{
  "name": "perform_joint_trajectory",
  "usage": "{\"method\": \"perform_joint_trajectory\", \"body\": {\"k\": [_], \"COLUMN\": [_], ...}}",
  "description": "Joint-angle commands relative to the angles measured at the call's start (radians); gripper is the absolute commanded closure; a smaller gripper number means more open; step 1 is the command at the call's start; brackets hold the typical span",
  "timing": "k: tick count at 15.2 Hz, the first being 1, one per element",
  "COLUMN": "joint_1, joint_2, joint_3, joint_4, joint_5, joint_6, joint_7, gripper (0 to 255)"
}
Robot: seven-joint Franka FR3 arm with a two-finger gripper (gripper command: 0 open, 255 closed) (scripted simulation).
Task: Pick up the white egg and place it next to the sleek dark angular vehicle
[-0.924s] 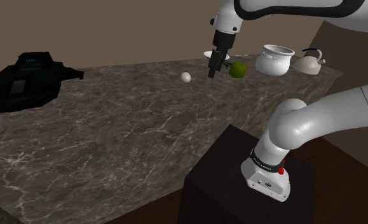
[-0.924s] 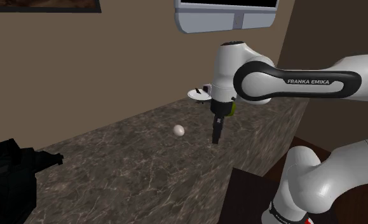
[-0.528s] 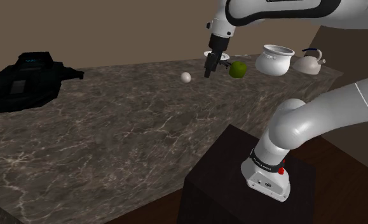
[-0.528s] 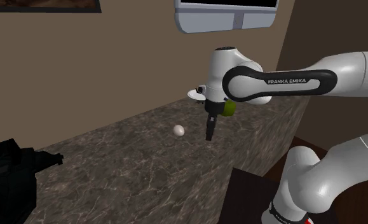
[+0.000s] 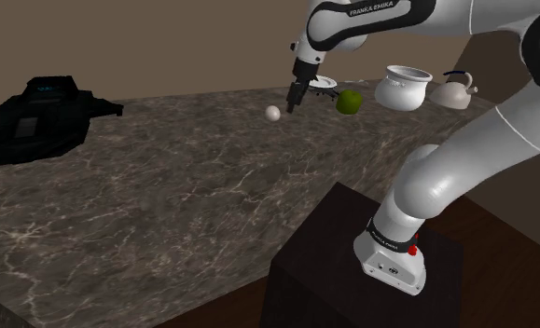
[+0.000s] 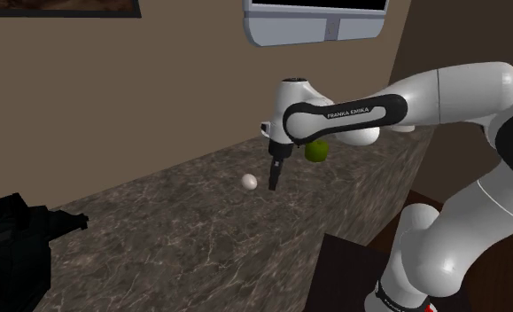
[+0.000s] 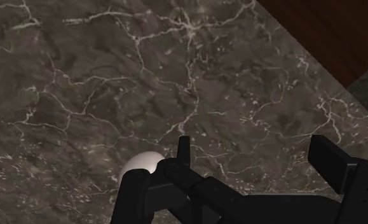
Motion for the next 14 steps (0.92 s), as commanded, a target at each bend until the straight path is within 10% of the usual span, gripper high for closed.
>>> {"method": "perform_joint_trajectory", "body": {"k": [1, 14], "joint_1": [0.001, 0.005], "joint_2": [0.075, 0.453], "joint_3": [-0.033, -0.133], "joint_4": [0.042, 0.267], "joint_5": [0.013, 0.192], "joint_6": [0.044, 0.216], "joint_7": [-0.053, -0.315], "gripper": [0, 0]}}
